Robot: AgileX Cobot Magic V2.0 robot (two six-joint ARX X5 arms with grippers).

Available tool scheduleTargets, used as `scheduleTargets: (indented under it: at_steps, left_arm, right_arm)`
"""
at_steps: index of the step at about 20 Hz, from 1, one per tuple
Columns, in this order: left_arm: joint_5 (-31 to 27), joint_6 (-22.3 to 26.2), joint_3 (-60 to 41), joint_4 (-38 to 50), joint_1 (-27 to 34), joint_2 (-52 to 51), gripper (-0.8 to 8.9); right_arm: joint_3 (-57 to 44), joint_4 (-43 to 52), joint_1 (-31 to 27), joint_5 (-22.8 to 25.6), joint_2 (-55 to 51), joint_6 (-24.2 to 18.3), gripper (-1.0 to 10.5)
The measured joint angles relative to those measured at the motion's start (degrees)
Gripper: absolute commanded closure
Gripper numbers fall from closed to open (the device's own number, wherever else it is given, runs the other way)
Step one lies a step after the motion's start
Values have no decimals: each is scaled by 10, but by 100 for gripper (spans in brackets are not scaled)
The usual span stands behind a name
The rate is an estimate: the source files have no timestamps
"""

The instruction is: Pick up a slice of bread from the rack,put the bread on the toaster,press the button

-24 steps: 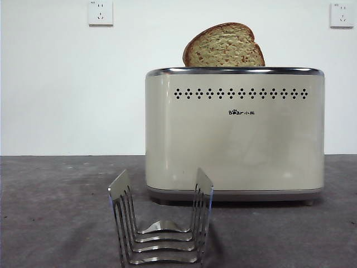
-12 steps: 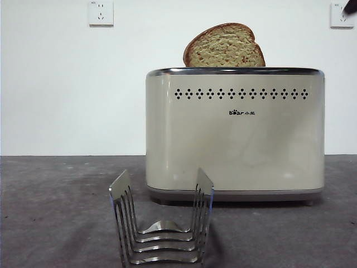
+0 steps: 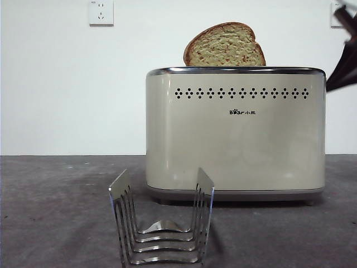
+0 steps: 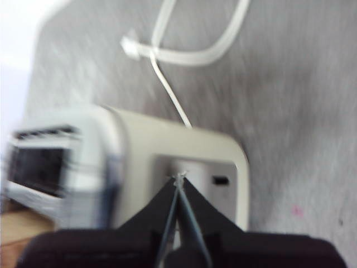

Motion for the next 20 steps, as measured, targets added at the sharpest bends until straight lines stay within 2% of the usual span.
scheduleTargets:
  at_steps: [5,20]
  left_arm:
    - [0,-25,-6,1,0,-17,821]
    - [0,-30,-6,1,0,-19,821]
  right_arm:
    - [13,-18,0,-13,42,-30,954]
    - [26,-6,18,-24,97,-45,954]
